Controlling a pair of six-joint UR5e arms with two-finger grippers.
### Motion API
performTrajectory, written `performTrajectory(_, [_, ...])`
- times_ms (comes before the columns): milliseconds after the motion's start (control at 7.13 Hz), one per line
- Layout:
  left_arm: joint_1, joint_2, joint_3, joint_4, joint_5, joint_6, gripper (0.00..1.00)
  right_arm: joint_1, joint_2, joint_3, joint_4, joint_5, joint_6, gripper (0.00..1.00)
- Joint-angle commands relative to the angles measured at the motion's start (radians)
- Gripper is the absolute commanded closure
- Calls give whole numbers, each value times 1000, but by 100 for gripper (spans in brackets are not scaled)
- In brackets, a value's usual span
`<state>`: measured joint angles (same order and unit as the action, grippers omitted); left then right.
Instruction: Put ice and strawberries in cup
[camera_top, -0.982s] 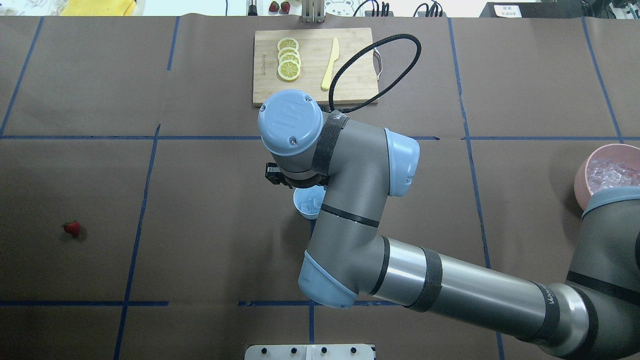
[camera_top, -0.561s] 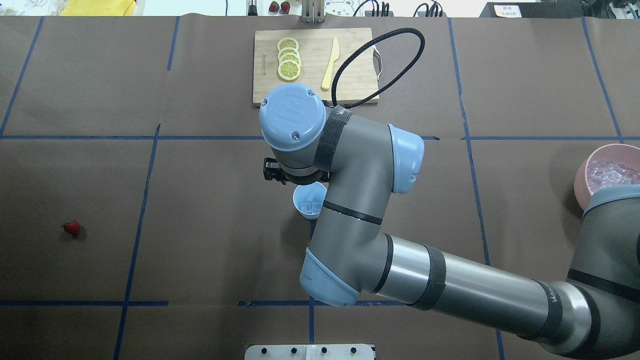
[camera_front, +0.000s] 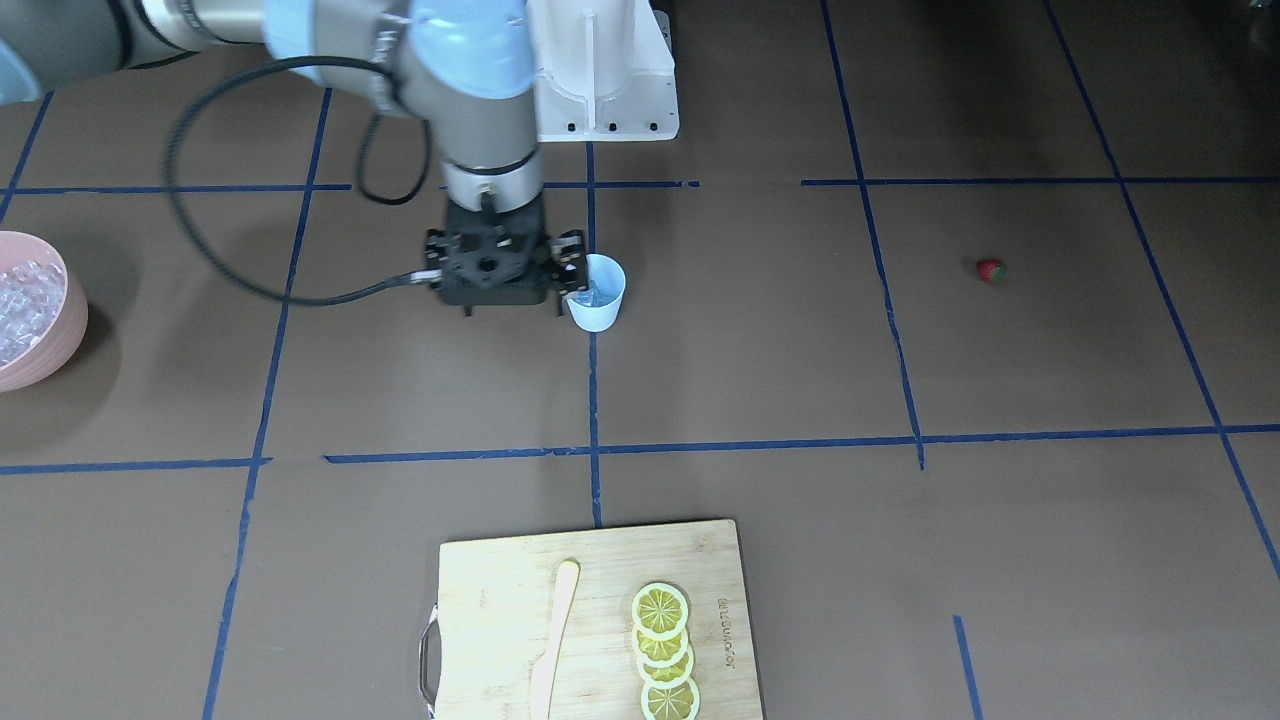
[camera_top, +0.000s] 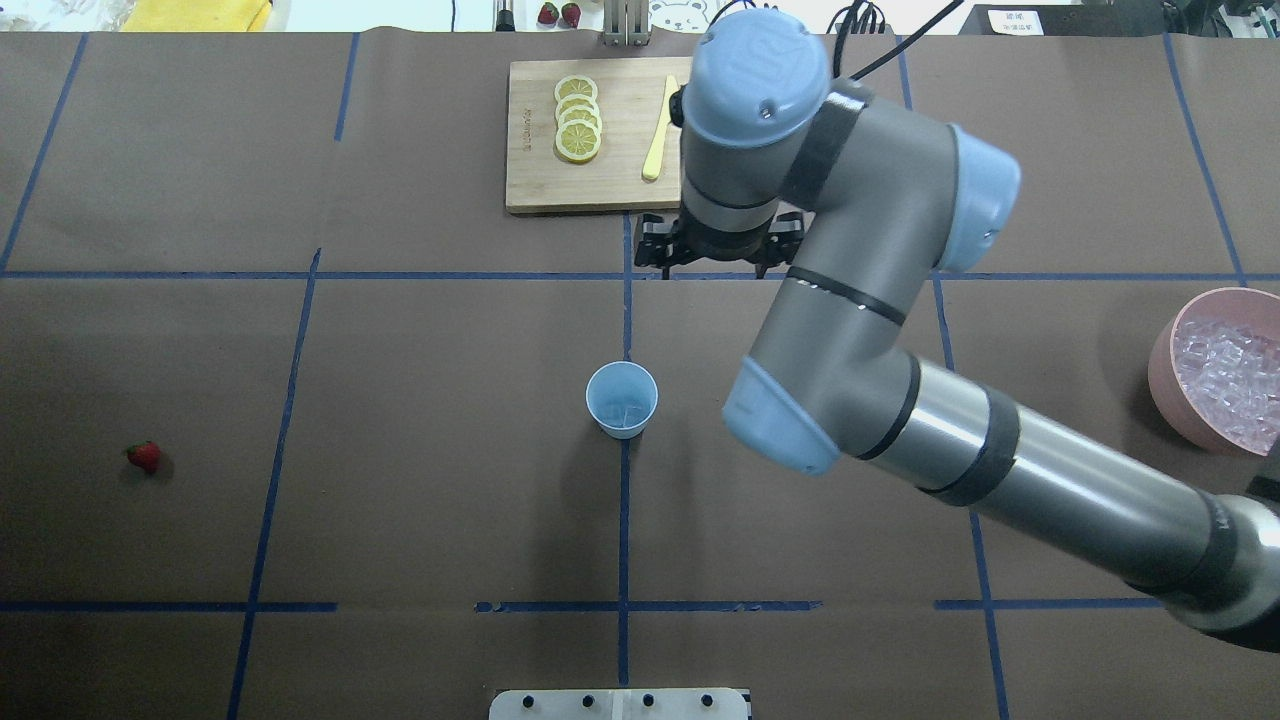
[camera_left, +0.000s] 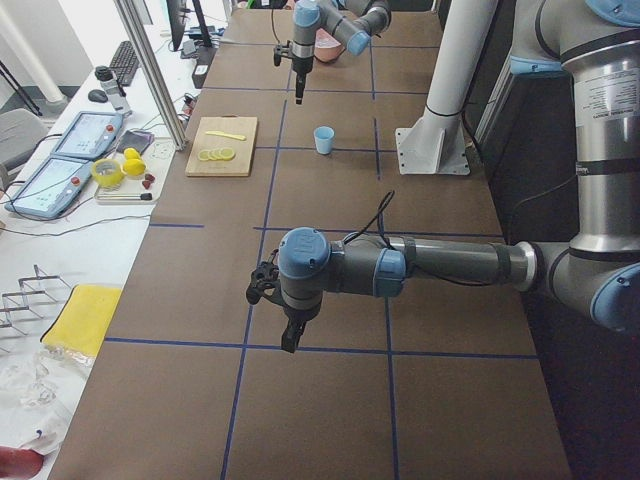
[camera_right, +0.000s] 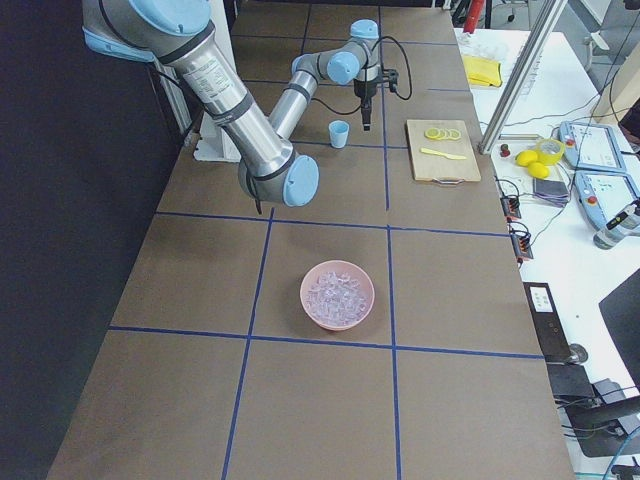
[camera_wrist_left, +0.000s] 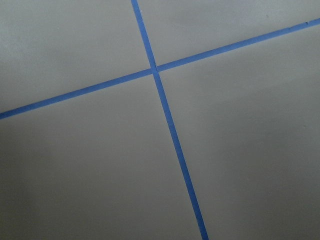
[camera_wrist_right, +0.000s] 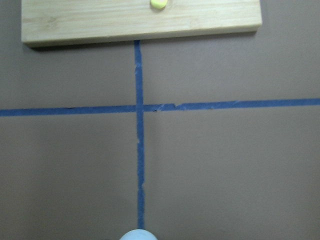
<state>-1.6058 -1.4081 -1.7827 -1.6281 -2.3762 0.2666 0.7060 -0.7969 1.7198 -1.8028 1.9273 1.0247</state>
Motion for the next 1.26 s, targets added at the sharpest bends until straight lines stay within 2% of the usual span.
performTrajectory(0, [1, -6, 15, -134, 5, -1, 0, 200, -173, 97, 5, 169, -298, 2])
performTrajectory(140, [0, -6, 17, -183, 2, -6, 0, 289, -287, 143, 7, 221, -460, 2])
performTrajectory(421, [3, -20, 17, -173, -1, -32, 0, 511, -463, 142, 3, 315, -849, 2])
performTrajectory(561, [4, -25, 0, -183, -1, -204, 0, 624, -546, 135, 0, 349, -1034, 2])
performTrajectory(701, [23, -23, -21, -193, -1, -271, 0, 714, -627, 118, 2, 355, -1192, 2])
performTrajectory(842, [27, -25, -23, -196, -1, -279, 0, 795, -680, 78, 3, 369, -1304, 2])
performTrajectory(1122, [96, -22, -62, -226, -3, -279, 0, 895, -783, -11, 7, 375, -1371, 1])
